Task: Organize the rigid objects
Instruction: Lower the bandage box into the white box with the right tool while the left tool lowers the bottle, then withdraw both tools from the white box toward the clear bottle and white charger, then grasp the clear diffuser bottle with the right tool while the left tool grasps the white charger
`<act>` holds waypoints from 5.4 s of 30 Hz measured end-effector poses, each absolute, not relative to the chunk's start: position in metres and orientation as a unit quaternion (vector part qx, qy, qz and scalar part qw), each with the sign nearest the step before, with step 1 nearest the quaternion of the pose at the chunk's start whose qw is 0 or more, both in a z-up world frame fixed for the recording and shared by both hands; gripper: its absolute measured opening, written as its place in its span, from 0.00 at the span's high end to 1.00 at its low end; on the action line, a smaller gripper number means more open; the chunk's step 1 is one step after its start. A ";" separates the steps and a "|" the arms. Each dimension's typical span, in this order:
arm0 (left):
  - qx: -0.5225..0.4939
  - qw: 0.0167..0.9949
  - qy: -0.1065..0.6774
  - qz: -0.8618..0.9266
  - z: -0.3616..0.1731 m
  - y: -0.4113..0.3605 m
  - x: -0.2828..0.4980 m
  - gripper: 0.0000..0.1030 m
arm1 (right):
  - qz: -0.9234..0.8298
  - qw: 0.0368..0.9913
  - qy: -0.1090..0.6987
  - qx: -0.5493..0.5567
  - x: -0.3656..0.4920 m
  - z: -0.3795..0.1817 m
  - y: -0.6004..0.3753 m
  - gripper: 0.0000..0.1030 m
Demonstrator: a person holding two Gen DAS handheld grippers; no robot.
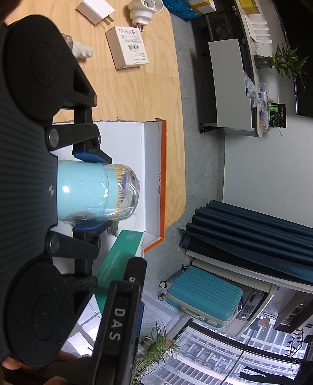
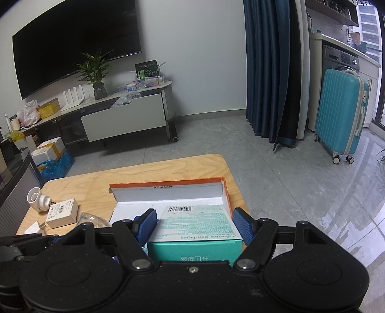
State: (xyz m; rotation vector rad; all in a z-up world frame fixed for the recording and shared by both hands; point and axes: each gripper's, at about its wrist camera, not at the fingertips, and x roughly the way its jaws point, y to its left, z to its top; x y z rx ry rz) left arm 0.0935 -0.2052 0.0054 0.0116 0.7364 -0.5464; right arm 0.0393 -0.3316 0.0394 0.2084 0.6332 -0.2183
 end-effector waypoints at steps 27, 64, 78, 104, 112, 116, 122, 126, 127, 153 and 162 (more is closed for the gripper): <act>0.008 0.890 0.365 -0.272 -0.001 -0.217 0.103 0.54 | -0.122 0.948 0.279 0.095 0.044 0.036 -0.344 0.16; -0.006 0.910 0.377 -0.171 0.022 -0.143 0.092 0.05 | -0.092 0.952 0.282 0.077 0.004 0.059 -0.286 0.12; -0.013 0.917 0.375 -0.131 0.023 -0.102 0.088 0.04 | -0.049 0.950 0.304 0.058 0.017 0.051 -0.245 0.12; -0.041 0.917 0.386 -0.090 0.007 -0.041 0.086 0.04 | 0.015 0.941 0.336 0.033 0.040 0.030 -0.189 0.12; -0.048 0.914 0.394 -0.080 -0.003 -0.025 0.088 0.04 | 0.032 0.938 0.344 0.027 0.043 0.024 -0.178 0.12; -0.052 0.913 0.399 -0.072 -0.009 -0.016 0.090 0.04 | 0.036 0.935 0.351 0.027 0.046 0.018 -0.175 0.12; -0.052 0.911 0.404 -0.058 -0.017 -0.004 0.099 0.04 | 0.043 0.932 0.358 0.024 0.048 0.012 -0.169 0.12; -0.039 0.914 0.400 -0.059 -0.023 0.001 0.110 0.04 | 0.046 0.930 0.364 0.024 0.050 0.007 -0.166 0.12; -0.032 0.914 0.399 -0.062 -0.024 0.002 0.114 0.04 | 0.047 0.930 0.365 0.024 0.050 0.005 -0.164 0.12; 0.054 0.905 0.384 -0.176 -0.059 0.006 0.191 0.05 | 0.025 0.923 0.381 0.049 0.085 -0.029 -0.096 0.12; 0.055 0.902 0.374 -0.210 -0.061 0.005 0.198 0.20 | -0.004 0.916 0.394 0.079 0.104 -0.049 -0.090 0.12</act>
